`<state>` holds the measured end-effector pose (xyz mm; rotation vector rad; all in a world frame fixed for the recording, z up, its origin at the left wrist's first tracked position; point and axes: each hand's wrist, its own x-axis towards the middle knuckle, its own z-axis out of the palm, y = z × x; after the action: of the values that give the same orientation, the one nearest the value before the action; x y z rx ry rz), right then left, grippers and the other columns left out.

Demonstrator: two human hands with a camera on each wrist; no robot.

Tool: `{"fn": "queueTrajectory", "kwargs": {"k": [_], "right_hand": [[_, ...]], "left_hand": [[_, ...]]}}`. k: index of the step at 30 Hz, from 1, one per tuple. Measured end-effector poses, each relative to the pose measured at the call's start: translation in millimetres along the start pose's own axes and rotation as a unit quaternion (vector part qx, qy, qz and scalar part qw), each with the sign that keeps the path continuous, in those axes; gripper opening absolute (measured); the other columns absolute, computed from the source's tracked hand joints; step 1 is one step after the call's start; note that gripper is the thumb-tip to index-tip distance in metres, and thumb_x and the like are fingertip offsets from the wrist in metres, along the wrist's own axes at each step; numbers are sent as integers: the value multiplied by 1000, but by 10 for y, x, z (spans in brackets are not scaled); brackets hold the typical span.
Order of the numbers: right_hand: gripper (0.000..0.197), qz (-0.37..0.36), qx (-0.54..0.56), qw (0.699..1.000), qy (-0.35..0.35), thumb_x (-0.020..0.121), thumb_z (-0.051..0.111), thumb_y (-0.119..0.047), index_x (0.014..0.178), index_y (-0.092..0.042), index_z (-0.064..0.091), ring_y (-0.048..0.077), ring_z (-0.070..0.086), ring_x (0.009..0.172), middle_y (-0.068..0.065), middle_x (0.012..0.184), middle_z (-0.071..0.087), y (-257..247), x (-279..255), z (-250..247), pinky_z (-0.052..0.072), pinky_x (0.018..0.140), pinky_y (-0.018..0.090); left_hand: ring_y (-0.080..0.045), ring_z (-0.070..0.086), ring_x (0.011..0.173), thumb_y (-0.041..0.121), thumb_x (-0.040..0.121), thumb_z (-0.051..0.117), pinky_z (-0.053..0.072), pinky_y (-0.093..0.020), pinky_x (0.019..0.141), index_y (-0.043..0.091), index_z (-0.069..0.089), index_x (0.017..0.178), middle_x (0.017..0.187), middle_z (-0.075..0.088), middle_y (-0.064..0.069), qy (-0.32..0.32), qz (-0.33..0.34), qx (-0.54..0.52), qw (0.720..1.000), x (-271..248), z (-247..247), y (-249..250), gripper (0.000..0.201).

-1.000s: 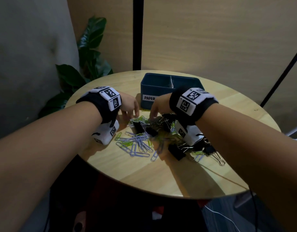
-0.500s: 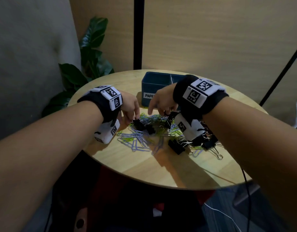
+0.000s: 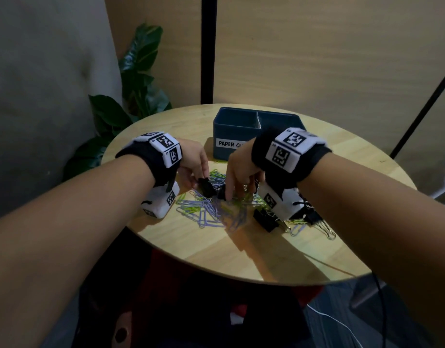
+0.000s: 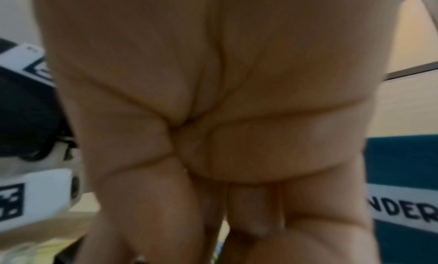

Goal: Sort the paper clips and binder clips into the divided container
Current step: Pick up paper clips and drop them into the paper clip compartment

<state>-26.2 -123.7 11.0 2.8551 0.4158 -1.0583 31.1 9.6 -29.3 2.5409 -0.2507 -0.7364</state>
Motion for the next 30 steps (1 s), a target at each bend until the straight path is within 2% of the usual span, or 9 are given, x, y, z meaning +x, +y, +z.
{"fn": "queueTrajectory", "kwargs": {"k": [4,7,11,14,17,19,22,25,30], "right_hand": [[50,-12,18,999,39,94,38,4,140,-15,44,12,53,65,13,130,56,29,32,-21,47,46,16],[42,13,68,990,127,93,39,2,129,-10,57,16,56,63,8,94,65,123,24,-82,46,43,16],[36,25,40,993,112,92,50,-6,127,-7,59,9,52,52,-2,69,57,88,57,18,46,40,15],[55,21,-30,991,128,92,51,-4,145,-15,38,6,53,34,3,107,62,54,96,56,40,31,11],[49,34,-57,986,152,96,41,-2,144,-12,38,13,44,50,13,124,54,53,99,16,33,24,6],[43,53,-94,980,165,98,39,-7,141,-11,43,20,55,75,12,122,57,71,118,0,47,53,1],[47,65,-153,970,179,96,41,-9,143,-14,39,26,43,132,9,146,41,86,139,30,38,105,28],[51,58,-198,964,170,96,39,-8,146,-10,29,27,41,133,11,147,39,102,167,90,35,107,32],[45,75,-164,976,123,97,41,-12,142,-17,41,25,50,118,9,144,44,189,157,49,41,94,30]], "left_hand": [[-17,65,52,-5,87,60,59,-33,62,8,66,77,69,62,-13,-14,-7,16,1000,-10,-15,-26,18],[-21,63,61,0,85,65,58,-38,71,8,69,77,61,63,-10,-20,-9,14,1000,-51,-46,-39,13],[-21,63,62,-2,85,63,59,-31,56,8,66,78,57,65,-6,-19,-8,33,999,-97,-77,5,13],[-22,64,63,-7,86,61,59,-32,56,7,64,80,69,63,-13,-25,-8,36,999,-101,-52,25,15],[-22,61,62,-7,83,63,57,-36,63,7,58,80,73,60,-12,0,-1,46,999,-84,-26,29,16],[-22,59,67,-5,83,65,56,-36,66,9,55,87,84,59,-11,43,12,59,997,-57,-9,46,17],[-31,60,104,1,86,63,53,-35,79,11,54,123,127,54,-12,101,38,133,985,-18,12,127,39],[-26,42,134,3,87,60,41,-31,102,17,26,151,153,34,-5,81,59,247,964,77,37,193,74],[-26,35,139,4,93,43,33,-34,111,22,25,151,156,29,-7,45,63,355,932,179,85,209,63]]}}
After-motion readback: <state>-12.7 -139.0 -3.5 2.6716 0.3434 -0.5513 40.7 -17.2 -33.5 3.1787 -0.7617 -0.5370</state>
